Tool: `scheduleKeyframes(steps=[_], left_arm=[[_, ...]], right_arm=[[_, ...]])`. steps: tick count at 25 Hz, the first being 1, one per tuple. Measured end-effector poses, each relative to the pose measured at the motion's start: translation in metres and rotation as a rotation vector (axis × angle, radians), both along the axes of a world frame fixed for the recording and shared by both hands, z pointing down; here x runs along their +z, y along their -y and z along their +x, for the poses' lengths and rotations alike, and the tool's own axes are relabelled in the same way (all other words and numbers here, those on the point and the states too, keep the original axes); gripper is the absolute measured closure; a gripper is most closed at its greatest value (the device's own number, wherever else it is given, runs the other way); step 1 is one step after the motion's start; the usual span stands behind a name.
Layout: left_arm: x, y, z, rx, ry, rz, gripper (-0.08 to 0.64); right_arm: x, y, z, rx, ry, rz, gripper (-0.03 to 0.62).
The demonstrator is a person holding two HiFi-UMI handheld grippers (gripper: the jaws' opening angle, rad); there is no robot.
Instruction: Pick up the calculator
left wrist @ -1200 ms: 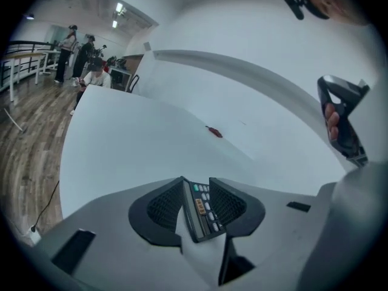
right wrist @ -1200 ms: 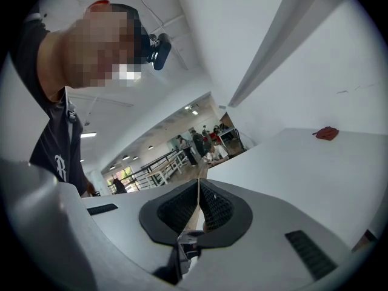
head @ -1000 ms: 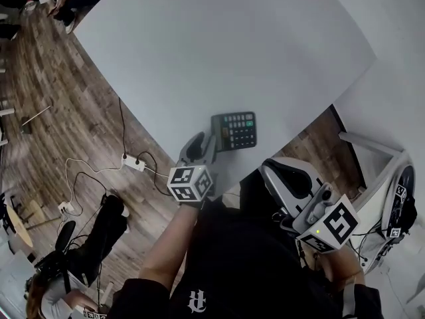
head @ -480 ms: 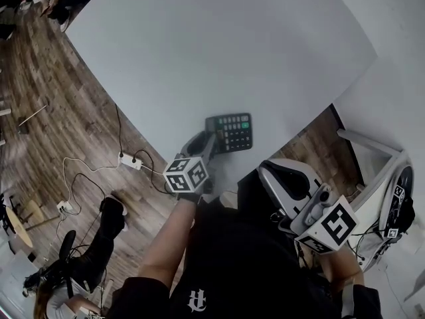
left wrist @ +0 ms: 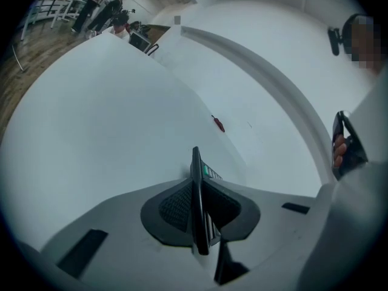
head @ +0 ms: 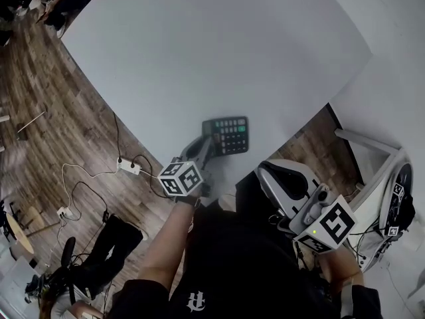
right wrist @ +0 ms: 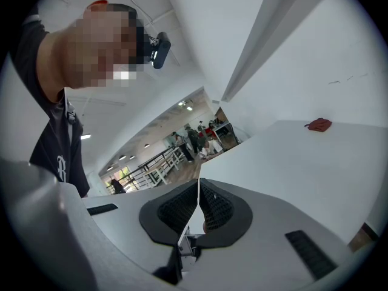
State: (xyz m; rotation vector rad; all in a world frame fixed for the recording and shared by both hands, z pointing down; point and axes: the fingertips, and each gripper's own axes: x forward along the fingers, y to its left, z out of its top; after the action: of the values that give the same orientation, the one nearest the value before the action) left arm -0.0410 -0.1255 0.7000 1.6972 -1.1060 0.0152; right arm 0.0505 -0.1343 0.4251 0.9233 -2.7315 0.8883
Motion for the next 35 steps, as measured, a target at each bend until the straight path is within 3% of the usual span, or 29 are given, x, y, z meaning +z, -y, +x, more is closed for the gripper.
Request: scheduleKeyframes(steps=[10,19,35], left_arm=[[-0.032,0.008,0.002,0.023,0.018,0.063,0.514],[-0.1,0.004,-0.009,0.003,-0.001,0.132,0.514],[-0.249,-0.027,-0.036,0.07,0.029,0.359,0.514]], right_arm=[[-0.008,-0.005,-0.004,-0.015,0.009,0.032,0.577],[-0.025,-0.007,-0.011,0.0,0.016,0.019,0.577],[-0.094,-0.012,-0.017,0.028,0.025,0.197,0.577]])
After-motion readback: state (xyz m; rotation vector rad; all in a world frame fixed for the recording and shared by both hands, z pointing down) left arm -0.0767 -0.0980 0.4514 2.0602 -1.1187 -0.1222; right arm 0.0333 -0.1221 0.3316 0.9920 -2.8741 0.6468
